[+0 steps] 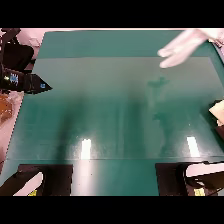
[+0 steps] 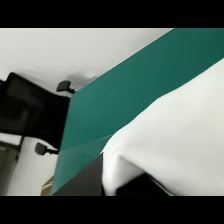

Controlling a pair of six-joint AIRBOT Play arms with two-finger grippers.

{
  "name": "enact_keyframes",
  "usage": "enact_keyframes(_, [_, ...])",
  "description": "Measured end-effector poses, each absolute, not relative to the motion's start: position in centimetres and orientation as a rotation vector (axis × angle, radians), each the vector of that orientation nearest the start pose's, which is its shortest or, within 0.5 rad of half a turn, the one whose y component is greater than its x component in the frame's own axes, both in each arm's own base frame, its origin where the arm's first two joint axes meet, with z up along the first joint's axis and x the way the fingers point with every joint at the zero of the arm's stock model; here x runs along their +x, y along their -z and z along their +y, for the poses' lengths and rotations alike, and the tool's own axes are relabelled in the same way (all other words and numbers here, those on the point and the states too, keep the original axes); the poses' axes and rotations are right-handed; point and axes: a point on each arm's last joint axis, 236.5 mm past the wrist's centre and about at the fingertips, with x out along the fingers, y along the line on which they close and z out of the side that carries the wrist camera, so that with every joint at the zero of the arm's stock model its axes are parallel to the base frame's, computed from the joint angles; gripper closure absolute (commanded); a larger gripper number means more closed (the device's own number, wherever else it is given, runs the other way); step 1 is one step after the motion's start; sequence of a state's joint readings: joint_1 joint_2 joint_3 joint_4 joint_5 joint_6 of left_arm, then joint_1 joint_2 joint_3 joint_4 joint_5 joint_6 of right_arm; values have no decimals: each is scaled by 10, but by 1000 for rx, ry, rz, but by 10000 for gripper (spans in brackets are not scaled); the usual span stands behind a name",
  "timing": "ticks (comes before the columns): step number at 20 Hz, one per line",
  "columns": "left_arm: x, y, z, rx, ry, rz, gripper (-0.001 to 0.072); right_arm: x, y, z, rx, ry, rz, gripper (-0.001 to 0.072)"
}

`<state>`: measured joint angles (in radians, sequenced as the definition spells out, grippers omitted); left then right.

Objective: Fold the shirts.

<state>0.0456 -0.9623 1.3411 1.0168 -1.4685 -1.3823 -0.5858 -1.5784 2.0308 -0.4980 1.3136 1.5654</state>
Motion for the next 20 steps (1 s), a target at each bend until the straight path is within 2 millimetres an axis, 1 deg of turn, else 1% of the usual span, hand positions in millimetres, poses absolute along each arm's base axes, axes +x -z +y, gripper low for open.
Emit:
enact_keyframes(2, [311,-194,-111,-211,522,1005,687,462,-291,-148,858,-185,562,693])
enact_keyframes(3, [310,-194,-111,-212,522,1008,686,442,-284,-169,870,-129,584,693])
enact_keyframes(5, [310,-194,-111,-212,524,1011,686,397,-266,-207,907,-5,636,693])
enact_keyframes(7, [309,-193,-111,-212,525,1012,686,350,-248,-239,950,139,674,693])
enact_keyframes(10, [309,-193,-111,-211,527,1014,686,279,-226,-282,1032,362,681,693])
enact_keyframes(15, [308,-193,-112,-207,532,1017,686,178,-203,-340,1164,657,596,692])
enact_keyframes(18, [307,-193,-112,-205,533,1019,686,122,-182,-364,1259,792,567,693])
enact_keyframes(20, [307,-192,-112,-205,534,1021,686,93,-168,-376,1321,852,550,693])
